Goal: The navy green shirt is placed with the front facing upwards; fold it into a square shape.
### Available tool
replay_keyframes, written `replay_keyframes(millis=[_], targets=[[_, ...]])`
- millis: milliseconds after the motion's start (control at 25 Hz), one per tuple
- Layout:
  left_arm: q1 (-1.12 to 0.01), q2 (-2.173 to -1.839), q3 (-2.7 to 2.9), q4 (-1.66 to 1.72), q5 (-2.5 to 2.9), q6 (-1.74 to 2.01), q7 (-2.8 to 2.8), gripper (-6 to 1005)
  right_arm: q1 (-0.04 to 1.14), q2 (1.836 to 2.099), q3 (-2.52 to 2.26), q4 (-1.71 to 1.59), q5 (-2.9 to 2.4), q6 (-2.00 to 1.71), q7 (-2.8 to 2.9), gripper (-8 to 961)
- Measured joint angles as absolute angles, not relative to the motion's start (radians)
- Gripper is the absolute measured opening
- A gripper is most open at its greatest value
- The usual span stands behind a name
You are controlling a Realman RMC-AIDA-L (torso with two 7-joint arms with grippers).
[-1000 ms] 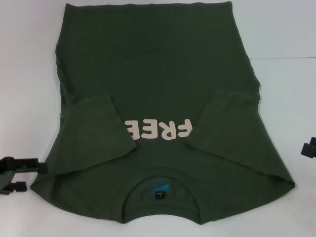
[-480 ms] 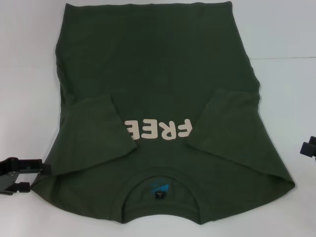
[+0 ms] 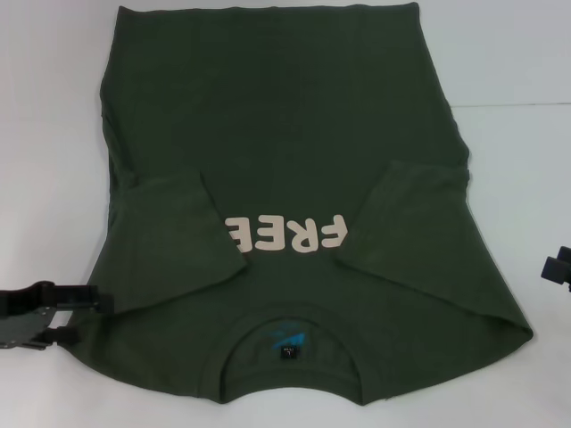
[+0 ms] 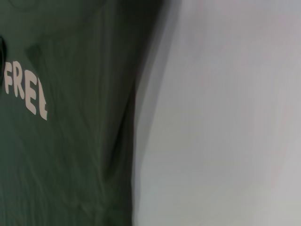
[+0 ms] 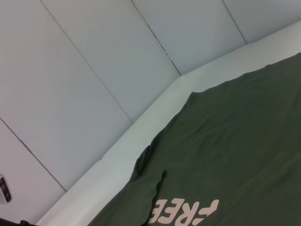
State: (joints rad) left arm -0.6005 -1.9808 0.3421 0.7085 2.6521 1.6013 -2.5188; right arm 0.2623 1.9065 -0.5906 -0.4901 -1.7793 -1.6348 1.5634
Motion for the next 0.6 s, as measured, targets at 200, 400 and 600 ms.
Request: replay_keyframes(millis=[200, 400, 600], targets=[[-0.606, -1.975, 0.342, 0.72, 2.654, 1.604, -2.521, 909, 0.262, 1.906, -0.588, -0.49, -1.779, -1.634, 1.563, 795], [-0.605, -1.957, 0.342, 0.754, 2.685, 1.616, -2.533, 909, 0.262, 1.906, -0.589, -0.49, -1.779, -1.634, 1.564, 795], [-0.606, -1.957, 0.346, 0.753, 2.701, 1.624, -2.532, 908, 0.262, 1.905, -0.59, -0.489, -1.779, -1.634, 1.566, 795]])
